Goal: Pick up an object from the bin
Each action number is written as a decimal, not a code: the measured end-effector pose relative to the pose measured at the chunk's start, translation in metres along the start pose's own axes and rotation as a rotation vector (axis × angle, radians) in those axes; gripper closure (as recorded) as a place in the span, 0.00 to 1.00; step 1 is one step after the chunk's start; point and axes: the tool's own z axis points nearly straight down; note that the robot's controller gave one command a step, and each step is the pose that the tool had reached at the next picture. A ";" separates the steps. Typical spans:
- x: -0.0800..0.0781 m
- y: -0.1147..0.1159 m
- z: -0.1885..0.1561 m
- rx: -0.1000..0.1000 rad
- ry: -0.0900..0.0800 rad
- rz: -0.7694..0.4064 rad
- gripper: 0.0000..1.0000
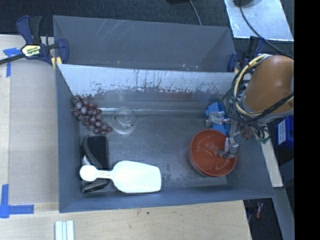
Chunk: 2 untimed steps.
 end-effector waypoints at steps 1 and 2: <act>0.001 0.043 0.010 -0.008 0.004 0.219 0.00; 0.003 0.037 0.012 -0.006 0.002 0.196 0.00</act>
Offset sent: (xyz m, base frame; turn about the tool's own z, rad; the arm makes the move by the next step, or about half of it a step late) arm -0.0136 0.0170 -0.0241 0.1155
